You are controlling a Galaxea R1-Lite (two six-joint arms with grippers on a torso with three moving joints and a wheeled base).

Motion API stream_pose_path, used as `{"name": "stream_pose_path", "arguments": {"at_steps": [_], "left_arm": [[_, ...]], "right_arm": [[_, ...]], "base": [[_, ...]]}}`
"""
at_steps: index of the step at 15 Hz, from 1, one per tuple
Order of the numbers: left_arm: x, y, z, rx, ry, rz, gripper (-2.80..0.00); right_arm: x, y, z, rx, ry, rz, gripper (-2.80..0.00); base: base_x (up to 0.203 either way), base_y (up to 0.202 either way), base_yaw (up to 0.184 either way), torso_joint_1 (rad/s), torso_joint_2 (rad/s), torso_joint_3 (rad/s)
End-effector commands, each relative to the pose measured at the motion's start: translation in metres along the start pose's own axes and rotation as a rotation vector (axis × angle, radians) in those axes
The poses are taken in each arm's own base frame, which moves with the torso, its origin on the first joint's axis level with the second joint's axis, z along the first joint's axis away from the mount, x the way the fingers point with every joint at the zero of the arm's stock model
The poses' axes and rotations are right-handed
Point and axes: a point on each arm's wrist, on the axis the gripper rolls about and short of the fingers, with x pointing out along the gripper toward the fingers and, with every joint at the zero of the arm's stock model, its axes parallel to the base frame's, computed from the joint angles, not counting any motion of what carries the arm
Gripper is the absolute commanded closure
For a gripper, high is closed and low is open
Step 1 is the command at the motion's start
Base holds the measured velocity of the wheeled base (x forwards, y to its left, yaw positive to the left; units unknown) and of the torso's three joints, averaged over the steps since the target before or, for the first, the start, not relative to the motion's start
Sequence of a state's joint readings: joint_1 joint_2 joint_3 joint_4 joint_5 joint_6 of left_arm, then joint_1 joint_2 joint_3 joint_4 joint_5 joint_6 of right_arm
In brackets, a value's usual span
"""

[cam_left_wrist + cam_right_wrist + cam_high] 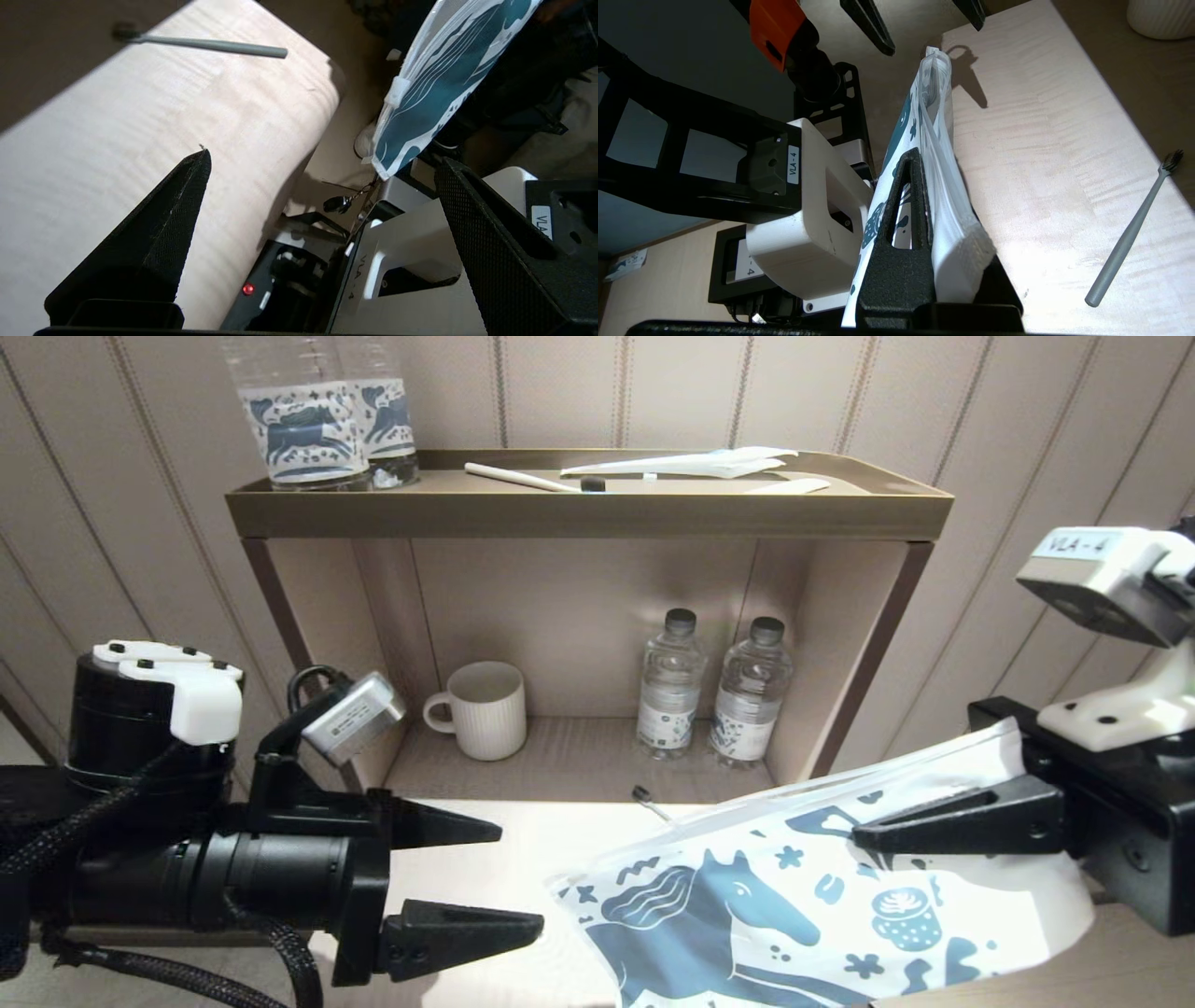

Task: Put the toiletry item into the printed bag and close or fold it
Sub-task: Hand it to the other hand

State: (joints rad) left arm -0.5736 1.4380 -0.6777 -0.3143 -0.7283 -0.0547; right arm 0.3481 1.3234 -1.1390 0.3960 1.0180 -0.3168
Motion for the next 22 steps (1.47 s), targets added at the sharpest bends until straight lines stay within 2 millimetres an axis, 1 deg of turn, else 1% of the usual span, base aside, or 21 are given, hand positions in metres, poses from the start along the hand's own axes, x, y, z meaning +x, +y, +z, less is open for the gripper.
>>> {"name": "stream_pose_path", "arguments": {"at_steps": [1,4,8,11,22], "left_arm": [[0.019,0.001,-0.001,0.017,0.017,-0.052,-2.80],[0.035,-0.001,-0.001,0.049,0.007,-0.096,-2.80],[0.042,0.001,0.010,0.074,-0.016,-0.110,-2.80],[0.044,-0.001,0.017,0.089,-0.031,-0.123,-2.80],[0.049,-0.009,0.013,0.091,-0.013,-0.154,-2.80]], "right_arm": [[0.000,0.000,0.004,-0.012,-0.008,0.007,0.00],[-0.001,-0.001,0.012,-0.029,-0.021,0.005,0.00],[0.004,-0.002,0.012,-0.021,-0.016,0.040,0.00],[0.007,-0.005,0.011,-0.011,-0.013,0.051,0.00],[0.004,-0.001,0.015,-0.031,-0.024,0.049,0.00]], "base": [[0.000,0.000,0.000,0.000,0.00,0.000],[0.000,0.000,0.000,0.000,0.00,0.000],[0.000,0.000,0.000,0.000,0.00,0.000],[0.000,0.000,0.000,0.000,0.00,0.000],[0.000,0.000,0.000,0.000,0.00,0.000]]}}
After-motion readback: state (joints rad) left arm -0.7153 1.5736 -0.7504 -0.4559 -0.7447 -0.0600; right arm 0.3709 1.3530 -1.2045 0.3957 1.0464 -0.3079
